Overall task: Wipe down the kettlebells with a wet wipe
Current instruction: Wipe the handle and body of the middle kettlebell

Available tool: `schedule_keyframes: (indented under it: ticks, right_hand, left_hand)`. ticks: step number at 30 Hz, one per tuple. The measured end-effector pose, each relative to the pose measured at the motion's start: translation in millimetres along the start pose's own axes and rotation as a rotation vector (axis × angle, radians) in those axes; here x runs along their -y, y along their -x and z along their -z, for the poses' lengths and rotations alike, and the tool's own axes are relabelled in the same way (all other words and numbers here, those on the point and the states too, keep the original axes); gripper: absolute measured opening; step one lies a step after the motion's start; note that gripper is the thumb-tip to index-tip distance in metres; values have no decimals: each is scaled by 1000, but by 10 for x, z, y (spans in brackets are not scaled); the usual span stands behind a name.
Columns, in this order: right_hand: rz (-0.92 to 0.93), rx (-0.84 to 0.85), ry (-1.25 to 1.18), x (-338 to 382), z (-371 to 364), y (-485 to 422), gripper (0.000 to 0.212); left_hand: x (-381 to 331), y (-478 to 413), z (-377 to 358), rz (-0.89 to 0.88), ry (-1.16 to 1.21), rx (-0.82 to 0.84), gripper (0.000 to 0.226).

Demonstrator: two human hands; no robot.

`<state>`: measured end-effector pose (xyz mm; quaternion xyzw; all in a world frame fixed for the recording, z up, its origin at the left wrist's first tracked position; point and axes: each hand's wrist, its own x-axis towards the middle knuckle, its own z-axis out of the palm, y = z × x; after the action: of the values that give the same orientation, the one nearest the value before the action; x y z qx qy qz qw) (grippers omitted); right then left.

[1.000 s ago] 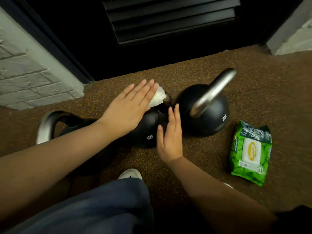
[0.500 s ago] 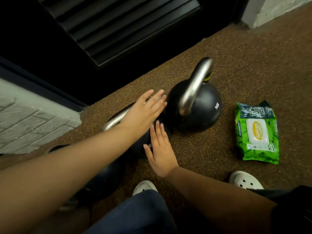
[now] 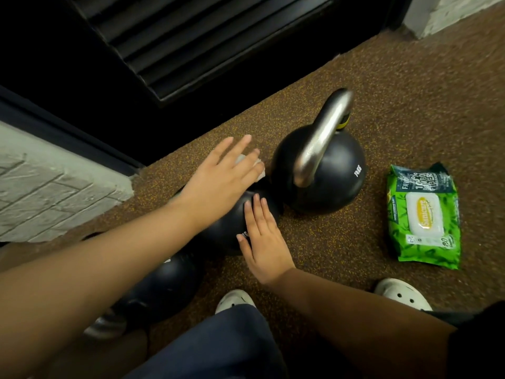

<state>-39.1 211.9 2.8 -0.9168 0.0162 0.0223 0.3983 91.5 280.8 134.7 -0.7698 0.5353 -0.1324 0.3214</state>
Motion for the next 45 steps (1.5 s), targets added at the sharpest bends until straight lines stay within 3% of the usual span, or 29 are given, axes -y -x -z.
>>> schedule_keyframes:
  ticks: [8,11,14,18,23,31,36,42,45]
  right_hand:
    - [25,0,-4,-25,24,5,65]
    - [21,7,-7,-37,24,1,65]
    - [30,11,-4,-37,43,2,65]
    - [24,7,2,-35,39,5,65]
    - [19,5,-8,-40,20,0,65]
    - [8,-5,-2,-22,11,3,64]
    - [16,-15,-18,-5,30,5,63]
    - [10,-25,23,-18,-12,-9,62]
    - [9,-22,39,-19,-2,-9,63]
  left_hand:
    - [-127,649,-219,449,563,-127,67]
    - [-234,898,-376,566,848,-216,59]
    - [-297,1016,-491,627,934,-275,54]
    - [-289,1006,-528,575,659,-278,62]
    - [-134,769,-405,268,229,-217,63]
    - [-166,294,-148,30,-102,-56,61]
    - [-215,-71,-74,-38,-157,21,59]
    - [-188,-359,45,-100,14,205,49]
    - [-158,-360,63,-108,41,213,47]
